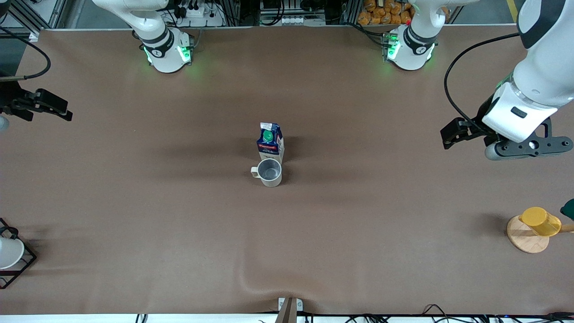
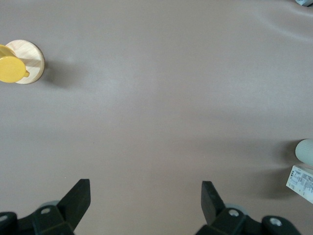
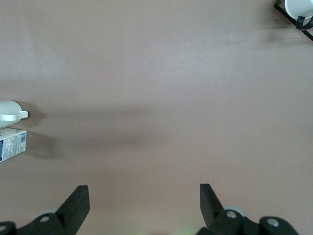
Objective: Place milk next to cup
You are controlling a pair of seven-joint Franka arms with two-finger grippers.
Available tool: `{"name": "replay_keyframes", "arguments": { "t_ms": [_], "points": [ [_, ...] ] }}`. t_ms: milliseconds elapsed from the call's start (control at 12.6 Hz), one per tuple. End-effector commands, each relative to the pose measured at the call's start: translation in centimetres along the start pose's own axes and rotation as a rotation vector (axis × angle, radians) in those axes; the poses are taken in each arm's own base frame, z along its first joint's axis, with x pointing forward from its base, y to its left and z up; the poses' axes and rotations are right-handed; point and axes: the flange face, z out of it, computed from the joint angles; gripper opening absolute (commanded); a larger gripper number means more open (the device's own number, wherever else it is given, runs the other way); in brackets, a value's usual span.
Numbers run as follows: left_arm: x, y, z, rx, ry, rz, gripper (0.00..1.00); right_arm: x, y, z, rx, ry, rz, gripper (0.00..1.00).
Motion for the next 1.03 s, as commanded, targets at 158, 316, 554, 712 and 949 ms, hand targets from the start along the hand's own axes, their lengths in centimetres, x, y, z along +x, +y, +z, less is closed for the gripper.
{"name": "replay_keyframes", "arguments": {
  "t_ms": [158,316,554,712,949],
  "points": [
    [-1.5,-1.6,-1.6,0.031,-0.003,0.013,1.0,-0.1,1.2,0.0,0.01,-0.005,-0.003,1.0],
    [-2.1,-2.0,-2.4,0.036,-0.002,0.008,1.0,-0.1,1.3,0.1,0.01,-0.005,-0.009,1.0],
    [-3.2,-2.1,-3.2,0.051,-0.023,0.011,1.0,0.0,1.4,0.2,0.01,-0.007,-0.008,1.0],
    [-3.3,-2.1,-3.2,0.052,-0.032,0.012,1.0,0.0,1.2,0.2,0.011,-0.005,-0.011,1.0],
    [-3.6,-4.0,-2.0,0.065,-0.06,0.009,1.0,-0.1,1.3,0.2,0.007,-0.008,-0.029,1.0]
  ]
}}
